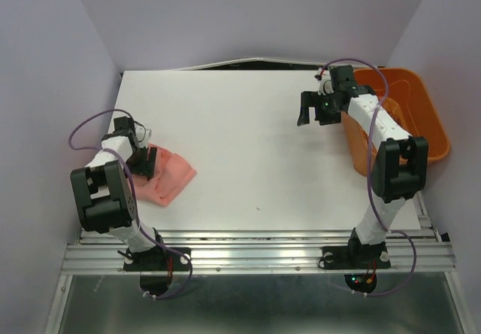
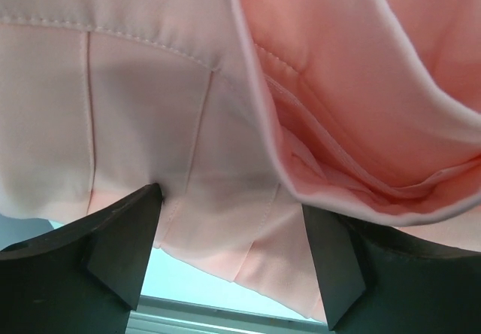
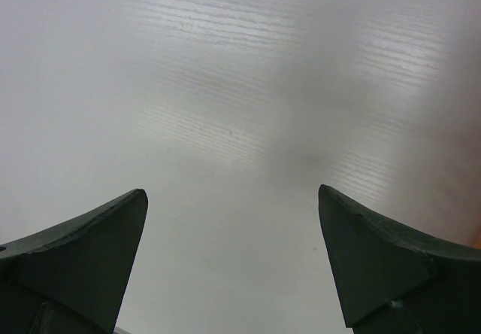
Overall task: Fold and stack the skirts
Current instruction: Neatly place the folded skirt to the corner
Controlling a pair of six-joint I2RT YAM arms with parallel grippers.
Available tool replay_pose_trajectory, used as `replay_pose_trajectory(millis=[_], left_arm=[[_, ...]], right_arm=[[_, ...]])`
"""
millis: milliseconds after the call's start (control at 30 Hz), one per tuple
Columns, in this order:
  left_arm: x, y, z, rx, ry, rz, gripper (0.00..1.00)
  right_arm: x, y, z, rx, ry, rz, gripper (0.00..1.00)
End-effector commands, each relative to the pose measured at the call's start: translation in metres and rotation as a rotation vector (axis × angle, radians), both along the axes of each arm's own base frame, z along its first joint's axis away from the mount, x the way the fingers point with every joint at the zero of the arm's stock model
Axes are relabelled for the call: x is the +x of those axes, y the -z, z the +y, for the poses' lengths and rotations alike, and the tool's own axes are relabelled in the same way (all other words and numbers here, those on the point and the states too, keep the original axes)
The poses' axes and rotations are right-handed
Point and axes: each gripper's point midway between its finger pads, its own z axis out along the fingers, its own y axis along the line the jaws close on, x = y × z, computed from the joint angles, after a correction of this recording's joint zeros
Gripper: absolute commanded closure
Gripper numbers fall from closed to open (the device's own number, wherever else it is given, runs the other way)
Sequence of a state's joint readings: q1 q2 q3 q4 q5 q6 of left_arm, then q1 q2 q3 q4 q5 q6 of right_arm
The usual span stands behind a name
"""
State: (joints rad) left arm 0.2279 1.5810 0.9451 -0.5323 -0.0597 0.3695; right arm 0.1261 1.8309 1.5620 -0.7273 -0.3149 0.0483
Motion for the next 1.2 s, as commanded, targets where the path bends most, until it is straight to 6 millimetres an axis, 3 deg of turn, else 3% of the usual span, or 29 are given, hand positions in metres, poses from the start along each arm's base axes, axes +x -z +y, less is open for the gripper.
replay_pose_trajectory(millis=[0, 100, 200, 267, 367, 433, 467, 533, 600, 700, 867, 1067, 1167], left_arm=[[-0.06, 0.024, -0.023, -0.15, -0.01, 0.231, 0.17], [-0.053, 0.019, -0.027, -0.197, 0.01, 0.215, 0.17], [-0.041, -0.001, -0.033, -0.232, 0.068, 0.166, 0.16], [-0.025, -0.028, -0.034, -0.206, 0.153, 0.103, 0.15], [0.0, -0.068, -0.017, -0.092, 0.218, 0.024, 0.15], [0.013, -0.083, -0.006, -0.043, 0.227, 0.005, 0.15], [0.027, -0.1, -0.001, -0.014, 0.235, -0.036, 0.15], [0.041, -0.112, 0.006, 0.017, 0.268, -0.062, 0.15], [0.059, -0.107, 0.007, 0.004, 0.311, -0.05, 0.15], [0.065, -0.094, 0.001, -0.052, 0.364, -0.012, 0.15], [0.062, -0.043, 0.003, -0.078, 0.465, 0.097, 0.16], [0.059, -0.002, 0.02, -0.105, 0.354, 0.155, 0.23], [0.039, 0.007, 0.019, -0.187, 0.221, 0.187, 0.3]], right_arm=[[-0.006, -0.027, 0.003, 0.017, -0.012, -0.061, 0.0], [-0.009, -0.031, 0.003, 0.018, -0.012, -0.067, 0.0], [-0.014, -0.03, -0.002, -0.006, -0.011, -0.068, 0.0], [-0.018, -0.025, -0.004, -0.016, -0.01, -0.055, 0.0], [-0.023, -0.024, -0.002, -0.007, -0.017, -0.049, 0.0], [-0.023, -0.024, -0.002, -0.005, -0.018, -0.051, 0.0], [-0.023, -0.024, -0.002, -0.007, -0.017, -0.049, 0.0], [-0.023, -0.024, -0.002, -0.007, -0.017, -0.049, 0.0], [-0.023, -0.022, -0.002, -0.008, -0.019, -0.047, 0.0], [-0.023, -0.021, -0.005, -0.024, -0.02, -0.047, 0.0], [-0.027, -0.017, -0.01, -0.047, -0.013, -0.044, 0.0], [-0.028, -0.017, -0.013, -0.068, -0.03, -0.051, 0.0], [-0.032, -0.015, -0.016, -0.088, -0.029, -0.053, 0.0]])
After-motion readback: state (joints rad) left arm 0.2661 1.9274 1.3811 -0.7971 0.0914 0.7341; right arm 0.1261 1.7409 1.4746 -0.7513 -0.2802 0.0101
